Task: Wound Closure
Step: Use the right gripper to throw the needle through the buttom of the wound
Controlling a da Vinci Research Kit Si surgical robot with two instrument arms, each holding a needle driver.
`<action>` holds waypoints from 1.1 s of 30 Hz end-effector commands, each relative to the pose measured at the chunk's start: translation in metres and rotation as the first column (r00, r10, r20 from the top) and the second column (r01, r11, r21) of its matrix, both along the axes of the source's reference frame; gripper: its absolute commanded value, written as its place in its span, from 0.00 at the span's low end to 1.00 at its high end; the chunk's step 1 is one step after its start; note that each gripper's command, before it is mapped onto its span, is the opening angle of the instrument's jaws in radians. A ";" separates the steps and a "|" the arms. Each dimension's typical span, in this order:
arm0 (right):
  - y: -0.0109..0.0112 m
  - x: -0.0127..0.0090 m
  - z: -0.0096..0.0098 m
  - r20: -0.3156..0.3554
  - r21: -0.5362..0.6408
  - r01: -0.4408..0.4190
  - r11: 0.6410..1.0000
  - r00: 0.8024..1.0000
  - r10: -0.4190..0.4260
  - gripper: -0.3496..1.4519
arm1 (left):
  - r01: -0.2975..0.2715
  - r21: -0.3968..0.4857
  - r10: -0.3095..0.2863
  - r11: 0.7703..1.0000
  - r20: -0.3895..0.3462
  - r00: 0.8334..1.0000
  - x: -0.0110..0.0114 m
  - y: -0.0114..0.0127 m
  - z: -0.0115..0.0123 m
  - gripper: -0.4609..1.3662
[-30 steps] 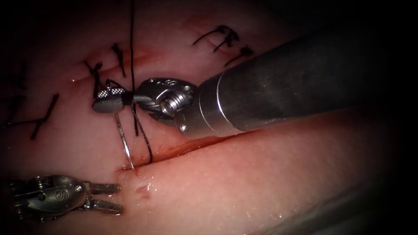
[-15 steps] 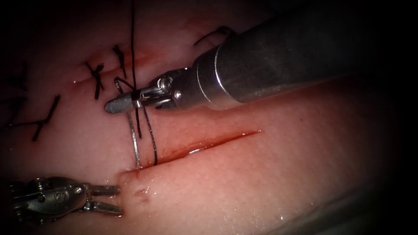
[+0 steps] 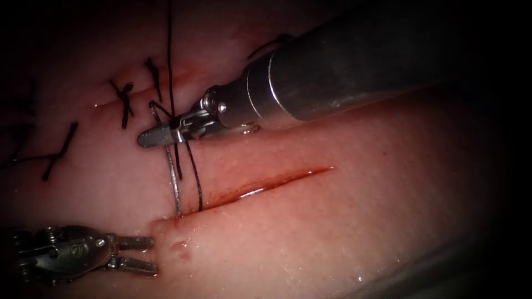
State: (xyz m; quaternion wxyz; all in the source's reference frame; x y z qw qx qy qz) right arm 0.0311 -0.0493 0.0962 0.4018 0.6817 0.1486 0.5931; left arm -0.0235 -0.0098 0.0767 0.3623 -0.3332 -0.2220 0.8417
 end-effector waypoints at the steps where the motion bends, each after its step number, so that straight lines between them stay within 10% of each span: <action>1: -0.0001 -0.0001 0.0000 -0.002 -0.004 0.008 1.000 1.000 -0.008 0.00 | 0.000 0.001 0.000 1.000 0.001 1.000 0.0000 0.0000 0.0000 0.42; 25: -0.0054 -0.0015 -0.0042 -0.046 -0.013 0.057 0.998 0.997 -0.058 0.00 | -0.007 -0.009 0.007 1.000 0.002 1.000 -0.0010 0.0005 0.0001 0.40; 33: -0.0041 -0.0015 -0.0045 -0.035 -0.005 0.045 0.999 0.998 -0.045 0.00 | -0.006 -0.010 0.006 1.000 0.001 1.000 -0.0010 0.0004 0.0000 0.39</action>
